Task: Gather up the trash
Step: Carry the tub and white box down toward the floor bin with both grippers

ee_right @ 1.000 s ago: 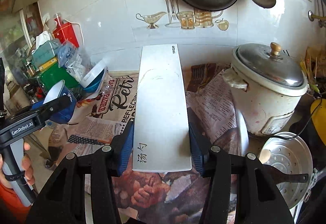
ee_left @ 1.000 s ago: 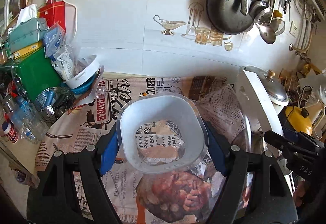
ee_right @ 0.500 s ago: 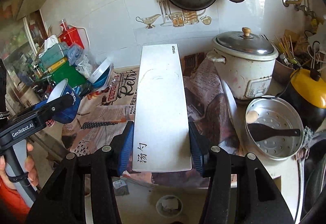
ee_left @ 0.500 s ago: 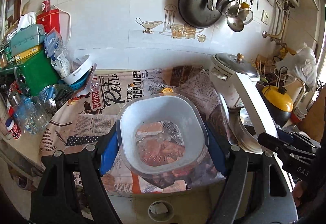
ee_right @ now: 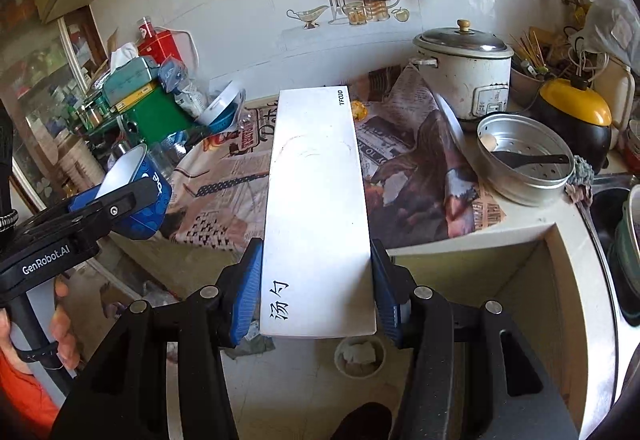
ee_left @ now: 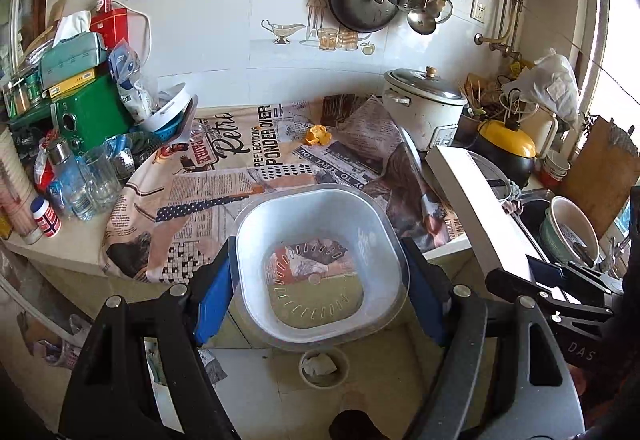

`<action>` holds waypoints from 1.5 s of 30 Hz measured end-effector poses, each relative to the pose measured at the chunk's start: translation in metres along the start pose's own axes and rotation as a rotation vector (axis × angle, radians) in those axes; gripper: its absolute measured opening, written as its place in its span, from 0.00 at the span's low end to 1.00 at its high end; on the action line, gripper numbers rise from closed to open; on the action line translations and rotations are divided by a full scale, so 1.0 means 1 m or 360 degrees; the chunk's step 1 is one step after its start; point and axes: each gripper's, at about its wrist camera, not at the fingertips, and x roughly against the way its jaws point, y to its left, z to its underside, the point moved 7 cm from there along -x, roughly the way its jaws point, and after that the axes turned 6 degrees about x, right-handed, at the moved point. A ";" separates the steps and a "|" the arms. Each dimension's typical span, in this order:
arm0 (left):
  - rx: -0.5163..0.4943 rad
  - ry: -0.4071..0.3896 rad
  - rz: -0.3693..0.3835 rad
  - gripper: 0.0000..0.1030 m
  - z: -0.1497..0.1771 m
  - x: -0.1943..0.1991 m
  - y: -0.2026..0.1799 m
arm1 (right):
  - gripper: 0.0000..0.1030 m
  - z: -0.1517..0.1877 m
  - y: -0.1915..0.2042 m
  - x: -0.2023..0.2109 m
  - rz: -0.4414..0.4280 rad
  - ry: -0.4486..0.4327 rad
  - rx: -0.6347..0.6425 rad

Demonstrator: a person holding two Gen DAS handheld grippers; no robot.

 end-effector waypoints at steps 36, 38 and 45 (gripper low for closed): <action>0.0383 0.0735 -0.0305 0.74 0.332 -0.283 0.054 | 0.46 0.277 -0.084 -0.230 -0.0086 0.0862 -0.0001; 0.0402 0.0770 -0.0313 0.74 0.354 -0.306 0.062 | 0.46 0.301 -0.092 -0.257 -0.0097 0.0923 -0.0012; 0.0454 0.0827 -0.0345 0.74 0.414 -0.374 0.090 | 0.46 0.370 -0.109 -0.354 -0.0139 0.1114 0.0027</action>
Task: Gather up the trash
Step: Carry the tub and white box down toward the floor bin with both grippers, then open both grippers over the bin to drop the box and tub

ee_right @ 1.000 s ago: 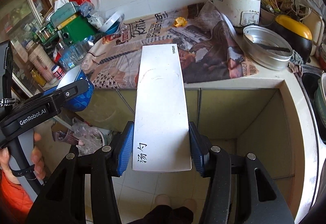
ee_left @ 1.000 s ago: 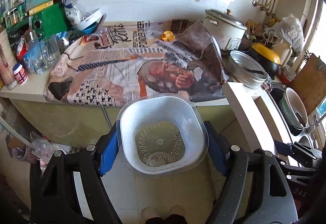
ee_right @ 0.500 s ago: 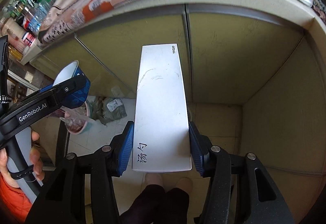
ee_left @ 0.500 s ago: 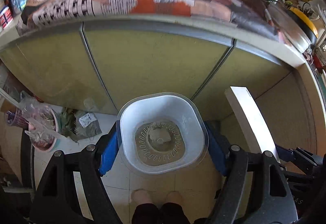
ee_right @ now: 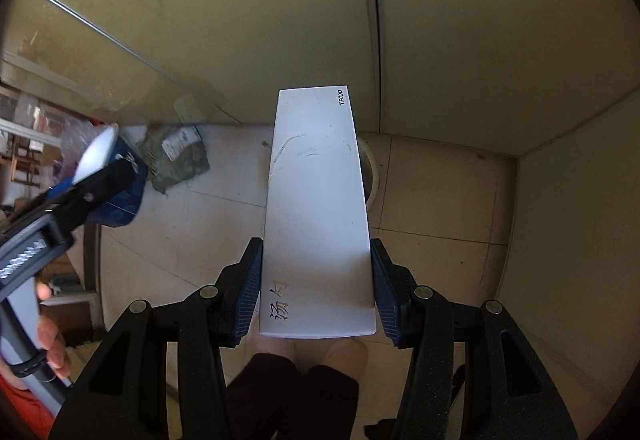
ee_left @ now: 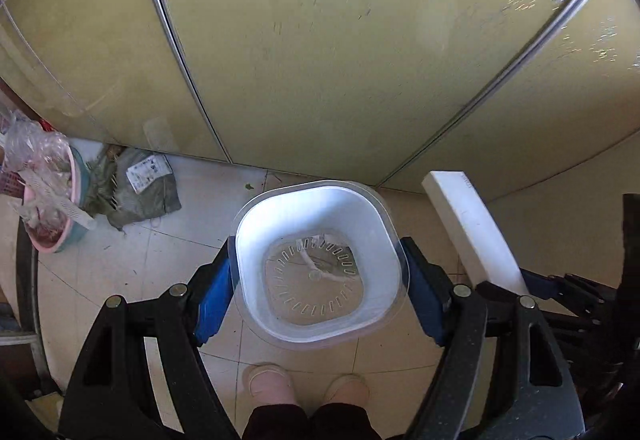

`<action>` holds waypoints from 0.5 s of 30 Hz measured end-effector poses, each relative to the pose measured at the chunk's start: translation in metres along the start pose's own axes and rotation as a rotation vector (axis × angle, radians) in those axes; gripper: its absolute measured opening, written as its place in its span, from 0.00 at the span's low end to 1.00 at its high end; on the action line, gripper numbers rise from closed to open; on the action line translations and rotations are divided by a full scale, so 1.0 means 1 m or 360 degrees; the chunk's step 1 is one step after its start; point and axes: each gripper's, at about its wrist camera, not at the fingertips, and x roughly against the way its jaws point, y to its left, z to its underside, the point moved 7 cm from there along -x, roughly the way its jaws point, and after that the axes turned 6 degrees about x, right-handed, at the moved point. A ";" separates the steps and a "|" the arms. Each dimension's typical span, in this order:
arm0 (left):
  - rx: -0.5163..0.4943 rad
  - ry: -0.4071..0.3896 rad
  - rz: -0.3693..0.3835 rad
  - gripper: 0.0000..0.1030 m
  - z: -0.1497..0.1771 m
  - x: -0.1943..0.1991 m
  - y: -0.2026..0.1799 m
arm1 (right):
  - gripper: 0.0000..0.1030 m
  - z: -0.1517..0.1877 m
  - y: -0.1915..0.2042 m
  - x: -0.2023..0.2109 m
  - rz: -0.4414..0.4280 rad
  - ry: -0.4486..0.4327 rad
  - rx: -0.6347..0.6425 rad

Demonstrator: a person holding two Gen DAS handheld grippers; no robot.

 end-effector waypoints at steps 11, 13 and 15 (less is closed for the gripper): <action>-0.0015 -0.0032 0.0004 0.74 -0.013 -0.080 0.011 | 0.47 -0.026 -0.005 -0.087 -0.0061 0.0002 0.0021; -0.0012 -0.0022 0.0019 0.74 -0.014 -0.089 0.011 | 0.47 -0.035 -0.003 -0.084 -0.0070 -0.0053 0.0019; -0.0015 -0.0002 0.0040 0.74 -0.015 -0.096 0.009 | 0.47 -0.038 -0.006 -0.084 -0.0066 -0.0080 0.0014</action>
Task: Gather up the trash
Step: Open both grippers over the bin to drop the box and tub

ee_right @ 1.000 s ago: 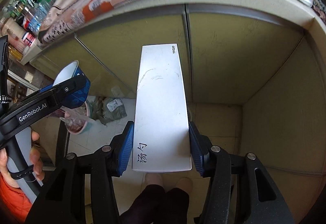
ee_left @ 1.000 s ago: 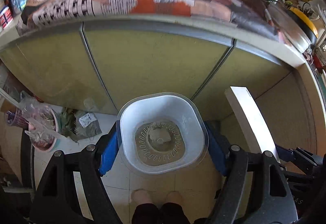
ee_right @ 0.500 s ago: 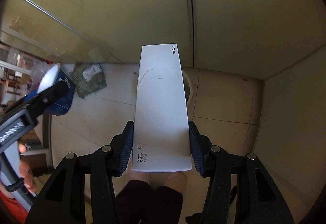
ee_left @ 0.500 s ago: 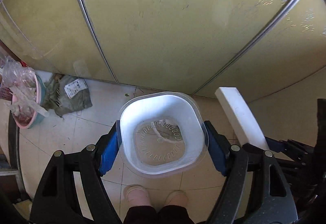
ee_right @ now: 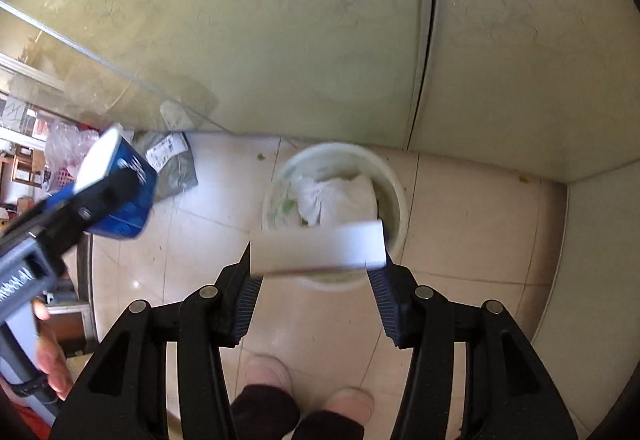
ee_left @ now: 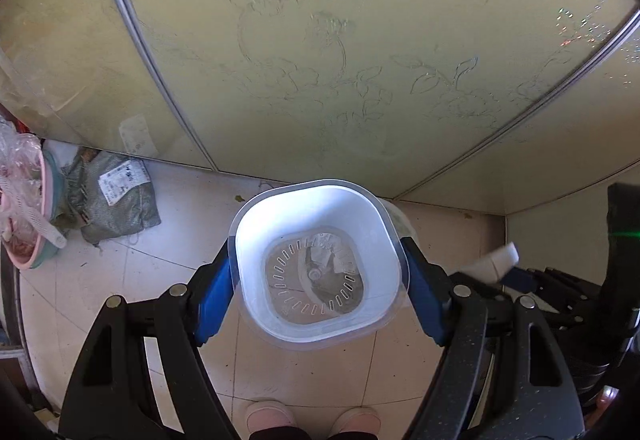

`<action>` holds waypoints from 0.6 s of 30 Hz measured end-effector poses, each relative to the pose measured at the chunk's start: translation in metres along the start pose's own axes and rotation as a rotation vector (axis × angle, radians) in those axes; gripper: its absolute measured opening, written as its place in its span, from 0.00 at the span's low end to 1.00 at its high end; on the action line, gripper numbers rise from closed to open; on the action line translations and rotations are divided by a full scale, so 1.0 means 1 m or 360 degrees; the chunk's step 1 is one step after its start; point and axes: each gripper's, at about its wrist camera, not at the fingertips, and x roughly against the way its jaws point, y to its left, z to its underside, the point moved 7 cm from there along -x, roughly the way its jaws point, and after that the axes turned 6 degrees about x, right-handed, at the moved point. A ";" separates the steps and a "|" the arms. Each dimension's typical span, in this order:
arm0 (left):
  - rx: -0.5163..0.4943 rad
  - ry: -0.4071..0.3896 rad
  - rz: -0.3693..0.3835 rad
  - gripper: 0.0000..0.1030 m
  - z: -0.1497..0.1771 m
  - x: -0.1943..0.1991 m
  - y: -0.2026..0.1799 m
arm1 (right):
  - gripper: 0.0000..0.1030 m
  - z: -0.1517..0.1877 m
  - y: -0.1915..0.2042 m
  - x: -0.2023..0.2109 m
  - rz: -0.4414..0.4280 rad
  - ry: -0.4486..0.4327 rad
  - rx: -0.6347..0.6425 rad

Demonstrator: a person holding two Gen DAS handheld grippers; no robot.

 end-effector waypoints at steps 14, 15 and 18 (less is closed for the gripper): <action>-0.0132 0.0190 0.0137 0.75 0.010 -0.029 -0.049 | 0.47 -0.007 -0.020 0.040 0.0086 -0.0052 -0.0133; -0.0135 0.0200 0.0137 0.75 0.010 -0.030 -0.051 | 0.48 -0.008 -0.021 0.042 0.0099 -0.0060 -0.0137; -0.0142 0.0205 0.0149 0.76 0.009 -0.029 -0.055 | 0.48 -0.008 -0.027 0.051 0.0108 -0.0084 -0.0143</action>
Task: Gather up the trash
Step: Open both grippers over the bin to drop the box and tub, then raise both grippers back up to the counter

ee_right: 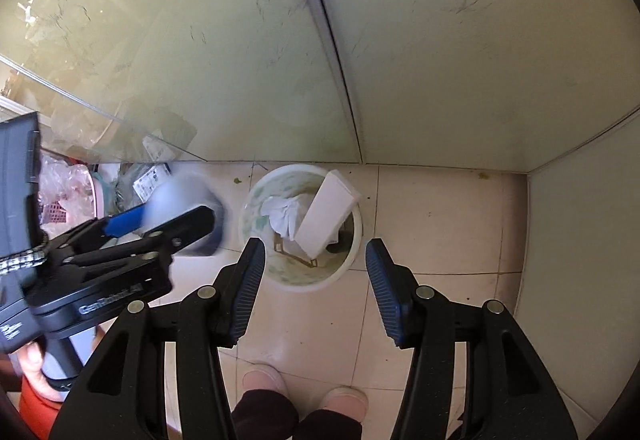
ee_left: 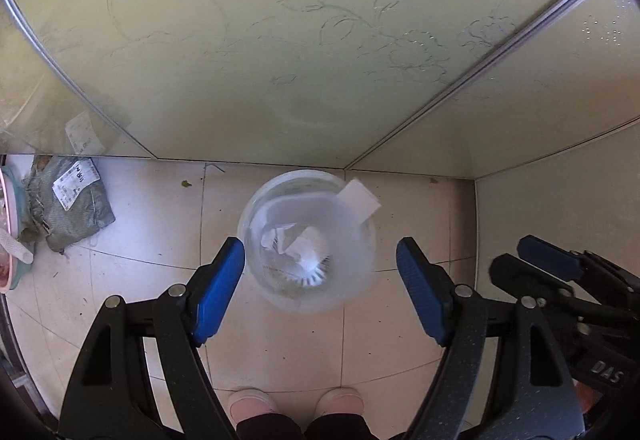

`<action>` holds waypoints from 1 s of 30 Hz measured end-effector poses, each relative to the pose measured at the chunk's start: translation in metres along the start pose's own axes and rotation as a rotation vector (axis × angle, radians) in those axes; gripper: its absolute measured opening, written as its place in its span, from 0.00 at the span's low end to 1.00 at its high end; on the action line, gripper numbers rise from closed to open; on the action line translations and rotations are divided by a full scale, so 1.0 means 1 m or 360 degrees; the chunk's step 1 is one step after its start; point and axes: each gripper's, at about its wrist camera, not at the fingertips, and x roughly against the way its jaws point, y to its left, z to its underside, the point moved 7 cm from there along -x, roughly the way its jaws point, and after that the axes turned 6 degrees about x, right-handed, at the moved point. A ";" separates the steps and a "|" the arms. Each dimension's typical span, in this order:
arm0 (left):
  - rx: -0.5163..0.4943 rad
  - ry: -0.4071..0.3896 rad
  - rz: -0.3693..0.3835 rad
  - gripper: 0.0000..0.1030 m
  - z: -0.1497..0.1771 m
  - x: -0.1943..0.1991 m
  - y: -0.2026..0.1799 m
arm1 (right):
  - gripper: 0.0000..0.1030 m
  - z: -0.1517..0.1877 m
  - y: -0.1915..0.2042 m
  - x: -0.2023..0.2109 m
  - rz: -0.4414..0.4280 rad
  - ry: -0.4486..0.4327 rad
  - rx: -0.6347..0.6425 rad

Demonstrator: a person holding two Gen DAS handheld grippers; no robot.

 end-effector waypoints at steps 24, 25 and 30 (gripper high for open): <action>-0.0118 -0.0298 -0.0004 0.78 -0.014 0.297 -0.039 | 0.48 -0.023 0.070 0.217 0.0035 -0.0224 0.0041; -0.0129 -0.0325 0.0001 0.78 -0.014 0.317 -0.043 | 0.48 -0.025 0.075 0.234 0.0038 -0.0248 0.0045; -0.0179 -0.0479 0.0050 0.78 -0.020 0.421 -0.060 | 0.48 -0.029 0.103 0.325 0.0065 -0.0391 0.0063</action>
